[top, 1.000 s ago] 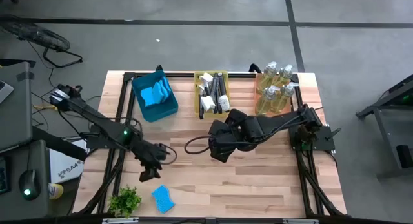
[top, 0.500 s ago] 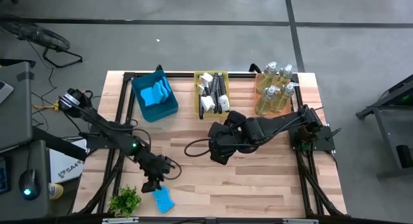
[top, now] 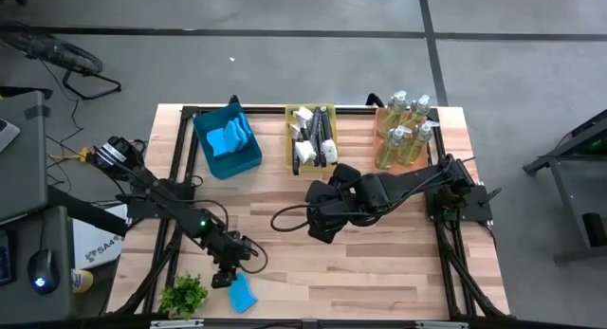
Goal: Pick & Place Kitchen Sink Supplies
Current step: Put the blue dishwashing sponge into the blue bin
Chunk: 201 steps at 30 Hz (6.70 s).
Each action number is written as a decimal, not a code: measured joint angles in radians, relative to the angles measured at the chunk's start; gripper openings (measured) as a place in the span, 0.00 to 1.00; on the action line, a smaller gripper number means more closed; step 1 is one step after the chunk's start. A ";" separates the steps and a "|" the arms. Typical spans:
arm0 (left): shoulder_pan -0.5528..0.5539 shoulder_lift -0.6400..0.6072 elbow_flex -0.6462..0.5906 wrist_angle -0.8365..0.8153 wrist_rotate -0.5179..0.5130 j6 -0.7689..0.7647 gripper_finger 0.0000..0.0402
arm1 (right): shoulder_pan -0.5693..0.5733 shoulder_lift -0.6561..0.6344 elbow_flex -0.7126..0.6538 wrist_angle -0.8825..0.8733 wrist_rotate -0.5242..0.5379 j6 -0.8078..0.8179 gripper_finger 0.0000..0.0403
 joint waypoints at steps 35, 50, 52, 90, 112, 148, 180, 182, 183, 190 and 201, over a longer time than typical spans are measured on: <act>-0.072 0.008 0.000 0.007 -0.151 -0.407 0.50 | 0.027 0.000 0.000 0.011 0.016 0.021 0.55; -0.079 0.074 0.002 0.051 -0.136 -0.457 0.50 | 0.045 0.000 0.000 0.011 0.013 0.032 0.55; -0.079 0.075 0.002 0.051 -0.136 -0.457 0.50 | 0.049 0.000 0.000 0.011 0.016 0.032 0.55; -0.081 0.144 0.001 0.007 -0.195 -0.433 0.03 | 0.094 0.000 0.000 0.009 0.039 0.074 0.55; -0.078 0.008 -0.004 0.050 -0.517 -0.462 0.00 | 0.094 0.000 0.000 0.040 0.078 0.066 0.55; 0.244 -0.326 0.000 -0.969 -1.222 -1.064 0.00 | 0.097 0.036 -0.001 0.012 0.105 0.019 0.55; 0.936 -0.325 0.001 -0.852 -1.033 -1.224 0.00 | -0.005 0.037 0.000 0.006 0.099 0.032 0.55; 0.963 -0.325 0.001 -0.833 -1.032 -1.227 0.00 | -0.010 0.037 0.000 0.006 0.099 0.047 0.55; 0.977 -0.325 0.001 -0.829 -1.030 -1.243 0.00 | -0.013 0.037 0.000 0.006 0.099 0.049 0.55; 1.081 -0.325 -0.012 -0.813 -0.961 -1.358 0.00 | -0.014 0.037 0.000 0.006 0.100 0.064 0.55; 1.181 -0.324 -0.086 -0.637 -0.873 -1.374 0.00 | -0.020 0.037 0.000 0.006 0.100 0.075 0.55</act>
